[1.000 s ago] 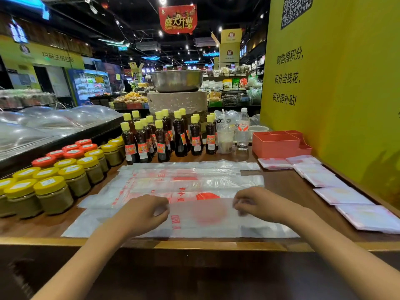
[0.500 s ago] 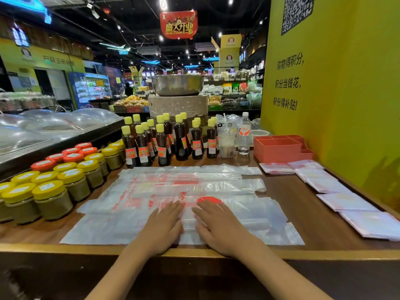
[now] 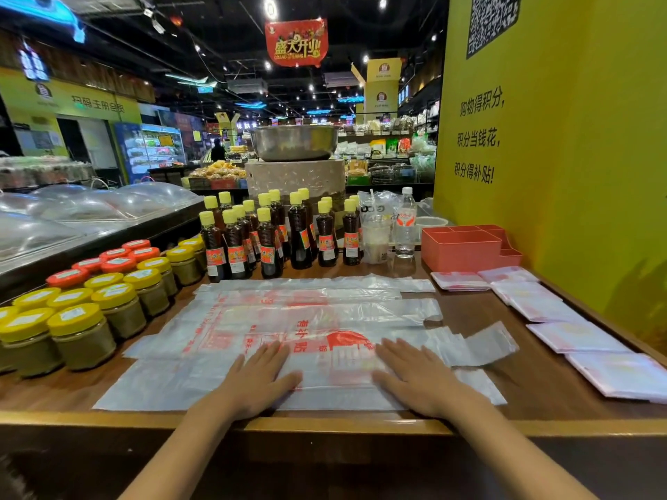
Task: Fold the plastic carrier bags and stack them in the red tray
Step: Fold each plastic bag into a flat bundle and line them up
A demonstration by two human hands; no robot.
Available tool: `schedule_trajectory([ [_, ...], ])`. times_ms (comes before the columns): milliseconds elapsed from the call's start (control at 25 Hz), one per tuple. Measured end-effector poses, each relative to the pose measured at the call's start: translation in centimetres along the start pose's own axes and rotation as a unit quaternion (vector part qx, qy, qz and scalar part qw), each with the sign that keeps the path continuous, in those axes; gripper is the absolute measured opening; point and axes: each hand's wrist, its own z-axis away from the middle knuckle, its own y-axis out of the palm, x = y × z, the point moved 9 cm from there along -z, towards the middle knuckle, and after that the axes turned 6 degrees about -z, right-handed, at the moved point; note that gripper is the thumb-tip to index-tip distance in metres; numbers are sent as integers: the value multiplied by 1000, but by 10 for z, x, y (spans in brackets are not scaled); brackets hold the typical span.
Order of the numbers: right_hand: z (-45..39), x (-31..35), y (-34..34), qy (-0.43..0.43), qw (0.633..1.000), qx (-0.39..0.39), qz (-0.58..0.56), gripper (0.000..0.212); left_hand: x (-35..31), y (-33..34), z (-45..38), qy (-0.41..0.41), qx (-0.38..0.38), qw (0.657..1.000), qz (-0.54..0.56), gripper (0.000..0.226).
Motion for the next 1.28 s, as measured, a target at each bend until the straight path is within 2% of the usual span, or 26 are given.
schedule_trajectory([
  [80, 12, -34, -6, 51, 999, -7, -1, 74, 25, -1, 2, -26, -7, 1000, 10, 118],
  [160, 18, -48, -9, 76, 997, -24, -9, 70, 41, -1, 7, -45, -9, 999, 18, 140],
  [240, 18, -45, -16, 76, 995, -67, -25, 68, 42, -5, 11, -44, -25, 998, 35, 143],
  [320, 23, -39, -31, 47, 986, -150, -52, 69, 35, -11, 14, -22, -65, 996, 59, 133],
  [400, 33, -30, -44, -11, 974, -207, -94, 65, 26, -17, 20, 14, -87, 993, 85, 111],
  [480, 36, -23, -40, -41, 975, -168, -137, 60, 20, -20, 26, 25, -83, 990, 114, 90],
  [600, 33, -21, -22, -21, 979, -72, -192, 74, 17, -25, 32, 25, -109, 985, 132, 71],
  [720, 33, -21, -28, -17, 979, -95, -178, 66, 19, -29, 35, 11, -137, 981, 136, 54],
  [840, 39, -18, -42, -25, 977, -170, -123, 43, 19, -38, 41, 8, -188, 977, 99, 34],
  [880, 42, -17, -47, -29, 975, -195, -103, 34, 18, -43, 44, 12, -215, 973, 83, 30],
  [960, 50, -12, -56, -35, 966, -245, -79, 24, 17, -53, 53, 24, -283, 956, 66, 41],
  [1080, 66, -3, -71, -69, 943, -317, -76, 20, 20, -63, 66, 36, -380, 922, 64, 41],
  [1200, 67, 4, -82, -65, 956, -271, -85, 22, 19, -73, 77, 42, -450, 889, 73, 36],
  [1280, 54, 2, -94, -44, 968, -235, -73, 23, 18, -82, 69, 33, -465, 882, 63, 32],
])
